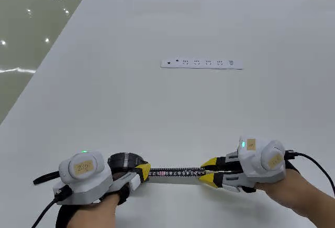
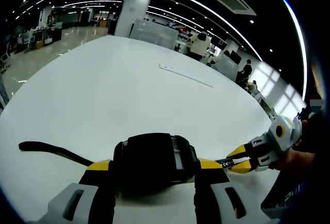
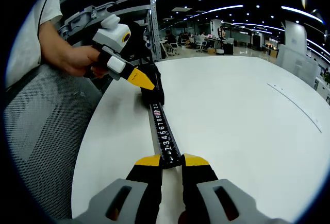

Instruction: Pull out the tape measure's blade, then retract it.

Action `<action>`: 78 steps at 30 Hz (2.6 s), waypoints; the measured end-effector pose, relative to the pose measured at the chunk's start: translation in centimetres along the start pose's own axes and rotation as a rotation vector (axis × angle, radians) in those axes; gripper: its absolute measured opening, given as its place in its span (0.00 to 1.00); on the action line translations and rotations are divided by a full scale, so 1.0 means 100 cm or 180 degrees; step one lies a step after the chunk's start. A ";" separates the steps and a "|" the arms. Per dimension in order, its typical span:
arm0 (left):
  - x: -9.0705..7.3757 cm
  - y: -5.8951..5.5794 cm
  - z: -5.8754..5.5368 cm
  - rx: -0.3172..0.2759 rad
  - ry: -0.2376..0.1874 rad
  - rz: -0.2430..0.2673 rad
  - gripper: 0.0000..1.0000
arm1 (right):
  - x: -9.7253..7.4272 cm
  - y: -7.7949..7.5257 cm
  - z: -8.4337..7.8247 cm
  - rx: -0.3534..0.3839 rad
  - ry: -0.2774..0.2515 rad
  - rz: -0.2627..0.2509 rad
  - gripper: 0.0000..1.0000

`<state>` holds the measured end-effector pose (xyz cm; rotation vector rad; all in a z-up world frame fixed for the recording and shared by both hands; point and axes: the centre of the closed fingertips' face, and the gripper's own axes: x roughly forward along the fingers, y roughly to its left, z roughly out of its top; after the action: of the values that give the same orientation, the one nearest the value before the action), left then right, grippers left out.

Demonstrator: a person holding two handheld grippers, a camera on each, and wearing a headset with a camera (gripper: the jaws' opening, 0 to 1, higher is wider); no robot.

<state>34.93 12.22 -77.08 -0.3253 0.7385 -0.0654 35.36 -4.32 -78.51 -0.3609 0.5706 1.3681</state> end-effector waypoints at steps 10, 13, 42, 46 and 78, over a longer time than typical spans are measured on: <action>0.000 -0.001 0.000 0.0039 0.0023 0.0029 0.58 | 0.005 0.002 0.001 0.0012 0.0009 0.0022 0.09; 0.001 0.000 0.000 0.0054 0.0033 0.0042 0.58 | 0.006 0.003 0.001 0.0011 0.0008 0.0024 0.10; 0.001 0.000 -0.001 0.0136 0.0073 0.0074 0.58 | 0.032 0.012 0.009 0.0112 -0.0060 0.0107 0.09; 0.001 0.000 -0.002 0.0188 0.0080 0.0089 0.58 | 0.033 0.015 0.009 0.0118 -0.0069 0.0119 0.09; 0.001 0.000 -0.002 0.0151 0.0079 0.0072 0.59 | 0.087 0.029 0.048 0.0048 -0.0172 0.0202 0.09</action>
<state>34.86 12.18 -77.24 -0.2712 0.7640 -0.0657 34.18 5.90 -79.35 -0.2949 0.5514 1.4298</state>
